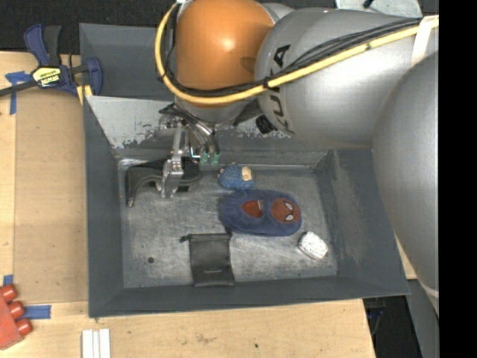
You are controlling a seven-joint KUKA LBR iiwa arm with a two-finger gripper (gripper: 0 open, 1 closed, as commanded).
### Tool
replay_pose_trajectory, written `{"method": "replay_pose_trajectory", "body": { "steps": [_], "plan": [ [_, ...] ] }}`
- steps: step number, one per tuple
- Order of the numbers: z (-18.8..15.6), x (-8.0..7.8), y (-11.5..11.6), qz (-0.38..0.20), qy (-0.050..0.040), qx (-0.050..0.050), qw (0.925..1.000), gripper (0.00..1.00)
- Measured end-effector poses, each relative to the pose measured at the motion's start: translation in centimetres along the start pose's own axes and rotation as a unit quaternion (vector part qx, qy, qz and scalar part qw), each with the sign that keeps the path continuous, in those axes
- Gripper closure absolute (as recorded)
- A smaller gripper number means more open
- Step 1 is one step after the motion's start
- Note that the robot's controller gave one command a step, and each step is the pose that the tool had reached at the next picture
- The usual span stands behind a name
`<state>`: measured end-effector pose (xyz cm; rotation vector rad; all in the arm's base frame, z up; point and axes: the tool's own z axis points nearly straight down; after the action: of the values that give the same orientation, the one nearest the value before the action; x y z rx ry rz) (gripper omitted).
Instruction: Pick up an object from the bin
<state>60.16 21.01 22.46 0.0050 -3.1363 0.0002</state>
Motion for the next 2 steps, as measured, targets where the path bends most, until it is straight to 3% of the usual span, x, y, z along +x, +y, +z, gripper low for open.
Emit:
{"method": "replay_pose_trajectory", "body": {
  "steps": [1,2],
  "plan": [
    [12.50,-2.42,-4.46,-0.092,-0.0062,0.000,0.9957,0.00],
    [12.13,-2.53,-4.40,-0.091,-0.0083,-0.001,0.9958,1.00]
  ]
}}
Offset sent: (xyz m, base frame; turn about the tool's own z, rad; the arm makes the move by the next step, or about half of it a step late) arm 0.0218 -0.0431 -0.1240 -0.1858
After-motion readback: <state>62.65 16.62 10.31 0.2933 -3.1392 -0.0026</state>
